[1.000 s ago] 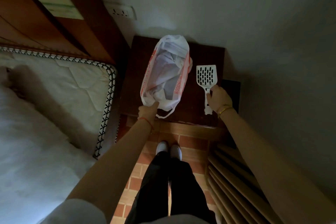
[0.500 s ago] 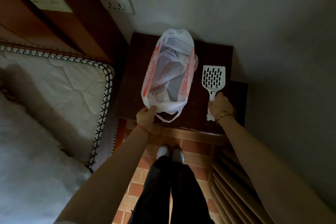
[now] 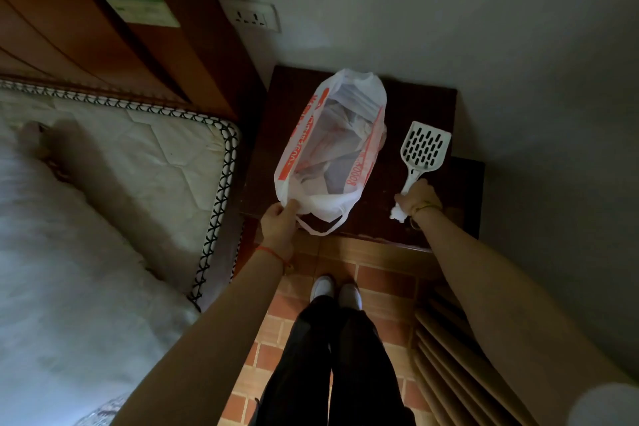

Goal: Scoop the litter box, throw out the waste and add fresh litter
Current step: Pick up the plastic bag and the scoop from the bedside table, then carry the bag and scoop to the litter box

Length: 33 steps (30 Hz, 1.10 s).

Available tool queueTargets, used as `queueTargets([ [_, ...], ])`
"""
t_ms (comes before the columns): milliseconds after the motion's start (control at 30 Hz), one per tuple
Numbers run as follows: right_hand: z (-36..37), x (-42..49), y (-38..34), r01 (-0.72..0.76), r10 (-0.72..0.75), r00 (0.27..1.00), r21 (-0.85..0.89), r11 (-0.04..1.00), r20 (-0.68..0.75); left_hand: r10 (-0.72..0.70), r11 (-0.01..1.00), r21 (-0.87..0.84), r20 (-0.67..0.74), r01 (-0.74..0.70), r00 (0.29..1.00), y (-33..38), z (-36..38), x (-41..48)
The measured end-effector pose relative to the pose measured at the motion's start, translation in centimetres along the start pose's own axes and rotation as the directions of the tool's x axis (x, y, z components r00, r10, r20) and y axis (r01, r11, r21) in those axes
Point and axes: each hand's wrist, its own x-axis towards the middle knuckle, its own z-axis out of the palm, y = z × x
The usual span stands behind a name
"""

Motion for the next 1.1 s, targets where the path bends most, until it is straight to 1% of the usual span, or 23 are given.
queueTargets([
  [133,0.0,-0.8,0.0,0.008,-0.009,1.000,0.065,0.998,0.012,-0.016,0.999,-0.041,0.003,0.016,1.000,0.0,-0.7,-0.8],
  [233,-0.5,-2.4,0.0,0.041,-0.046,0.998,0.113,0.993,0.039,-0.006,0.998,-0.058,-0.005,0.006,1.000,0.6,-1.4,-2.0],
  [300,-1.0,-3.9,-0.2,0.073,-0.079,0.996,0.167,0.983,0.030,0.009,0.997,-0.071,-0.008,-0.010,1.000,1.2,-2.1,-2.9],
  [433,-2.0,-8.6,-0.8,0.180,-0.170,0.983,0.227,0.957,-0.064,0.035,0.998,-0.056,-0.010,-0.036,0.999,2.6,-4.0,-5.7],
  [533,-2.6,-12.6,-1.3,0.251,-0.221,0.964,0.242,0.937,-0.146,0.041,0.997,-0.059,-0.027,-0.043,0.999,3.6,-5.6,-8.2],
  [600,-2.7,-15.0,-1.5,0.285,-0.244,0.954,0.272,0.919,-0.176,0.049,0.998,-0.050,-0.024,-0.050,0.999,4.1,-6.7,-9.6],
  [767,-2.7,-20.5,-1.9,0.318,-0.283,0.948,0.362,0.876,-0.147,0.040,0.997,-0.064,-0.035,-0.042,0.999,4.9,-9.9,-13.4],
  [967,-2.0,-25.1,-2.0,0.359,-0.348,0.932,0.401,0.843,-0.102,0.059,0.992,-0.114,-0.032,-0.062,0.998,4.4,-13.6,-16.9],
  [1100,-1.9,-27.1,-1.5,0.364,-0.381,0.923,0.447,0.817,-0.055,0.054,0.987,-0.148,-0.064,-0.063,0.996,3.5,-16.0,-19.6],
])
